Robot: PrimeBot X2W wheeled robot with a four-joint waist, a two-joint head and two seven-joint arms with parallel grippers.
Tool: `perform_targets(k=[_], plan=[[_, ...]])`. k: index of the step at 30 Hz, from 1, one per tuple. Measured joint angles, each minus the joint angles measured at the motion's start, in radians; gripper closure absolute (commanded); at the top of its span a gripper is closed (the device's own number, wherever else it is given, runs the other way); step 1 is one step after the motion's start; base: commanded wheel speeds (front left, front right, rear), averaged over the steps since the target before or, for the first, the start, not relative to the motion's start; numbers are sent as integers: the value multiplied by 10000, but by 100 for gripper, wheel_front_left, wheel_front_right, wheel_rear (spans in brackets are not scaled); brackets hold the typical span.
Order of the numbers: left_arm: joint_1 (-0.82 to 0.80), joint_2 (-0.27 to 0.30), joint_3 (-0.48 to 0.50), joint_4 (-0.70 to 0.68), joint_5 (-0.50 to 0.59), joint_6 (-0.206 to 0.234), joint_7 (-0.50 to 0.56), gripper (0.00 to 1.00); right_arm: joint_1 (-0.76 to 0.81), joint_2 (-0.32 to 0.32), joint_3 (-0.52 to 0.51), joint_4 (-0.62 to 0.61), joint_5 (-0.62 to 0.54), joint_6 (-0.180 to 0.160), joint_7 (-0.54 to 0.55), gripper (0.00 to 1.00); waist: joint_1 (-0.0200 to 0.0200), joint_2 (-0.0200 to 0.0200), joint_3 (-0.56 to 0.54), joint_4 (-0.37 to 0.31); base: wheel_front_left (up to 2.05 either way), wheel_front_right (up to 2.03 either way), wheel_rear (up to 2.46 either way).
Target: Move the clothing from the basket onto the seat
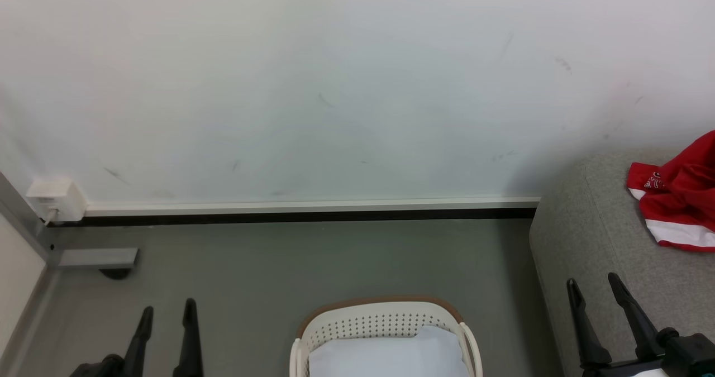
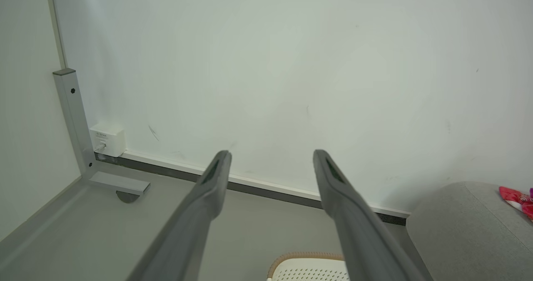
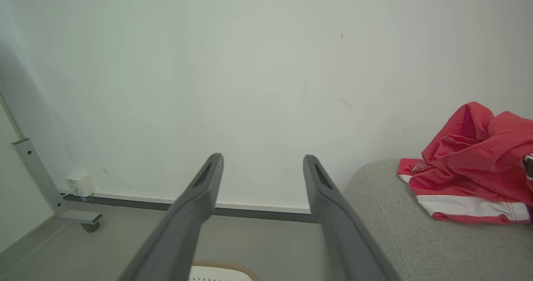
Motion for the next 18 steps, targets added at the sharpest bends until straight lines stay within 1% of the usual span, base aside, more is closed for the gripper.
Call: perform_targets(k=[9, 10, 13, 15, 18], plan=[[-60, -174, 257, 213, 268, -257, -2, 0, -22, 25, 27, 67, 4, 0, 0, 0, 0, 0, -27, -17, 0, 0, 0], [-64, -192, 255, 282, 263, -268, -2, 100, -31, 36, 31, 71, 4, 0, 0, 100, 0, 0, -33, -16, 0, 0, 0], [51, -278, 222, 539, 259, -276, 19, 100, 106, 81, 61, 270, 17, 0, 29, 100, 0, 0, -35, -16, 0, 0, 0], [63, -313, 247, 660, 104, -276, 165, 100, 188, 123, 48, 314, 255, 0, 92, 100, 0, 0, -32, -11, 0, 0, 0], [35, -311, 305, 713, -477, -293, 355, 100, 191, 173, -23, 316, 763, 0, 253, 100, 0, 0, -24, 2, 0, 0, 0]])
